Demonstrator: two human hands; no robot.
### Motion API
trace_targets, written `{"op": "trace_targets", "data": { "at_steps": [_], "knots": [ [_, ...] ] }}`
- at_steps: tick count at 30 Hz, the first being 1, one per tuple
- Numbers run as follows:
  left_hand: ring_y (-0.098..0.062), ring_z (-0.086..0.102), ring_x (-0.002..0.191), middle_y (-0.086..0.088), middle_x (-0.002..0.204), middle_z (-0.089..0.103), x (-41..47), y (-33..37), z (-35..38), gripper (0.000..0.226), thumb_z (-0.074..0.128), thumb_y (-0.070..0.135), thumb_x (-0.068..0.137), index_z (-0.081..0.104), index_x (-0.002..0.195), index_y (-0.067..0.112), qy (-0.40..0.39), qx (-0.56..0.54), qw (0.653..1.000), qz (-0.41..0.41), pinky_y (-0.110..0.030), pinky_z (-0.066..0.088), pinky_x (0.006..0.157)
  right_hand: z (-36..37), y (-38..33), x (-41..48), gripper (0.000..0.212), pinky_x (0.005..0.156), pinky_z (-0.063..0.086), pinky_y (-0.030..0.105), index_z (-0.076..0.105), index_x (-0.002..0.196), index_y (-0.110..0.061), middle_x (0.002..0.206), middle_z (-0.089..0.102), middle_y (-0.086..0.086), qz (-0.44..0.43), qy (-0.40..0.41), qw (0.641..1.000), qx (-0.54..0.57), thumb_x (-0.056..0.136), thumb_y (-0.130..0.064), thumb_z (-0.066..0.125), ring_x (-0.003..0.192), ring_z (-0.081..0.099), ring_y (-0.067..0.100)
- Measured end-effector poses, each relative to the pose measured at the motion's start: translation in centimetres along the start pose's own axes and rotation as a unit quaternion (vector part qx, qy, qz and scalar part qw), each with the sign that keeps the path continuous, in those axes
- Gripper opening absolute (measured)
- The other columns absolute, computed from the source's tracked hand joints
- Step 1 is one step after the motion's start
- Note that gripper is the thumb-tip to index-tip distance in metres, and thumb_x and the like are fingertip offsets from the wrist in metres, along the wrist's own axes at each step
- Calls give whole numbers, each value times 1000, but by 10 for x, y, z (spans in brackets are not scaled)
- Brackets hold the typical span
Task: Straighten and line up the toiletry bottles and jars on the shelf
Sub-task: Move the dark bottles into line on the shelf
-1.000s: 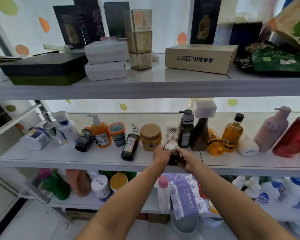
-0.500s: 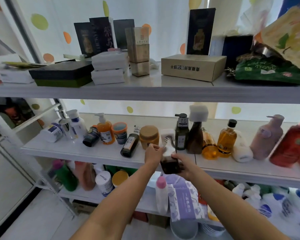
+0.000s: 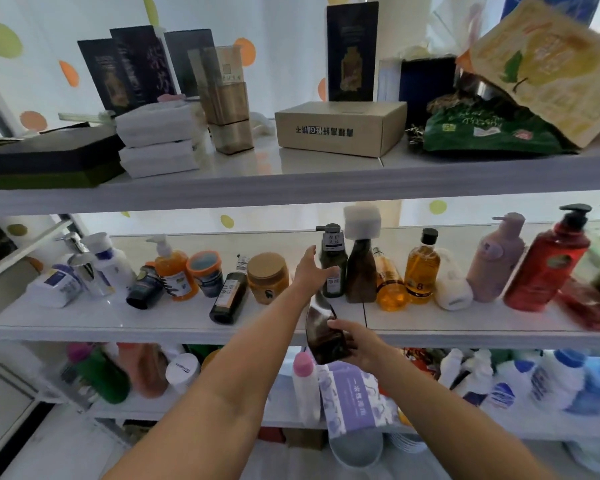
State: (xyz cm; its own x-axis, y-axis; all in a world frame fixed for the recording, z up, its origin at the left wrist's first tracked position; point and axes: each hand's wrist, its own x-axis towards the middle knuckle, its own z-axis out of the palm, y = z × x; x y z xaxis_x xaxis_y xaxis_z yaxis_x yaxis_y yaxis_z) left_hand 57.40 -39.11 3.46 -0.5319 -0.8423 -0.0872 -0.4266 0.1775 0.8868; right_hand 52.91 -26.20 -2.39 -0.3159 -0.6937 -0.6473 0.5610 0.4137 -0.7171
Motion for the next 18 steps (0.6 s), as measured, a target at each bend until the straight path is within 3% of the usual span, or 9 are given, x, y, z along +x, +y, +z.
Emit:
{"op": "trace_targets", "data": {
  "at_steps": [5,12,18],
  "knots": [
    [-26,30,141,-6,154,31,17,-10,-1,85,74,14,81,23,150,13,-21,9,1000,-11,-43,31,113,-5,-3,11,20,64,50,31,54,91,-7,89,63,12,-5,5,1000,9,82,-16,70,83,61,24],
    [-28,40,133,-8,143,46,46,-20,-1,72,72,4,80,38,142,14,-38,0,999,-7,-47,37,109,-9,-10,28,40,85,53,39,55,109,0,104,66,20,22,-10,1000,20,79,-20,72,99,63,32],
    [-27,47,124,-8,134,52,59,-29,2,67,73,3,78,45,137,16,-49,-24,999,-3,-44,43,103,-10,-13,28,30,73,53,34,55,104,1,95,67,18,20,-20,999,31,83,-16,68,90,64,29]
  ]
}}
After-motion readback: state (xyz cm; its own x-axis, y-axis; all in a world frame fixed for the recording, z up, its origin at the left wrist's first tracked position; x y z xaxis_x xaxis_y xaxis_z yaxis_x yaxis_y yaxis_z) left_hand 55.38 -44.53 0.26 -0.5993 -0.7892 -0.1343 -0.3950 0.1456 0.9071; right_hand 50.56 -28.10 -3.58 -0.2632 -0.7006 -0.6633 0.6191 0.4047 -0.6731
